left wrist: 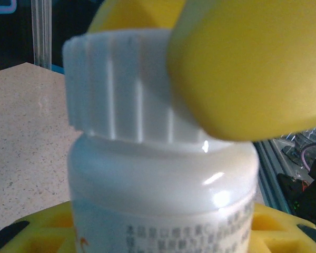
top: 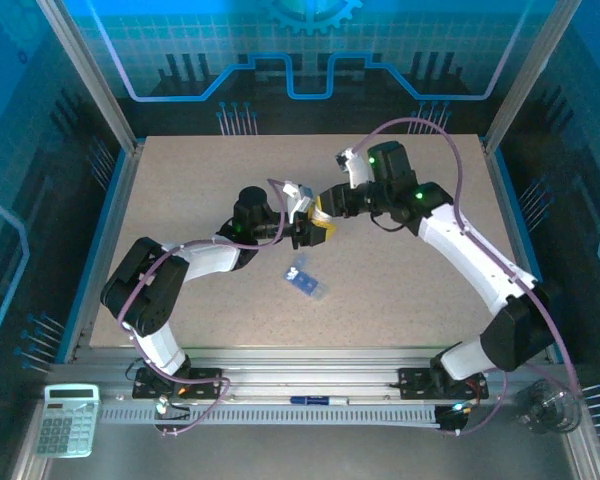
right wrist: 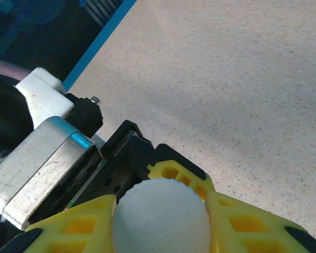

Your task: Sort the pills into containers

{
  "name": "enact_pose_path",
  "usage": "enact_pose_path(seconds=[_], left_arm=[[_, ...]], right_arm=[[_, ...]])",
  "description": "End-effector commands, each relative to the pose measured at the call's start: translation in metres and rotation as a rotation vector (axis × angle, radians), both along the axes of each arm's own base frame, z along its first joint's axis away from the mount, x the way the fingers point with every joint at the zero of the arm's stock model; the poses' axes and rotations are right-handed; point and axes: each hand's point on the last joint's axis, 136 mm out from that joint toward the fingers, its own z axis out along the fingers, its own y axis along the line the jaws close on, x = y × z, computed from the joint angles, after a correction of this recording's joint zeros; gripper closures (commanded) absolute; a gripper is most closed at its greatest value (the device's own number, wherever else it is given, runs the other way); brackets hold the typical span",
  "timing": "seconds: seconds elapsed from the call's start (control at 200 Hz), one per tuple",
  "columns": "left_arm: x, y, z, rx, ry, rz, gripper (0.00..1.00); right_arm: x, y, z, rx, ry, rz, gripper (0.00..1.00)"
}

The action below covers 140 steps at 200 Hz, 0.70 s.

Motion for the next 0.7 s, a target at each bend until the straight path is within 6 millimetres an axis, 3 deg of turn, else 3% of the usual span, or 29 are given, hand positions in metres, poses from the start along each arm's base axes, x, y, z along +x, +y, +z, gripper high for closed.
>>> enact_pose_path(seconds=[0.0, 0.135, 0.305, 0.4, 0.545, 0.695], left_arm=[[0.004, 0.000, 0.032, -0.052, -0.120, 0.014, 1.00], [0.004, 0.001, 0.032, -0.053, -0.120, 0.015, 1.00], [0.003, 0.001, 0.032, -0.051, -0.119, 0.015, 1.00], [0.003, 0.001, 0.032, -0.048, -0.121, 0.015, 1.00], [0.002, 0.001, 0.032, -0.050, -0.122, 0.014, 1.00], [0.001, 0.001, 0.031, -0.049, -0.122, 0.013, 1.00]], right_arm=[[-0.007, -0.006, -0.031, -0.015, 0.118, -0.231, 0.72], [-0.017, 0.006, -0.036, 0.033, 0.135, -0.298, 0.71], [-0.013, 0.010, -0.022, 0.053, 0.108, -0.288, 0.66], [-0.009, -0.003, -0.008, 0.054, 0.068, -0.276, 0.55], [-0.012, -0.027, 0.023, 0.142, -0.037, -0.180, 0.28], [-0.025, -0.045, 0.038, 0.182, -0.155, -0.049, 0.17]])
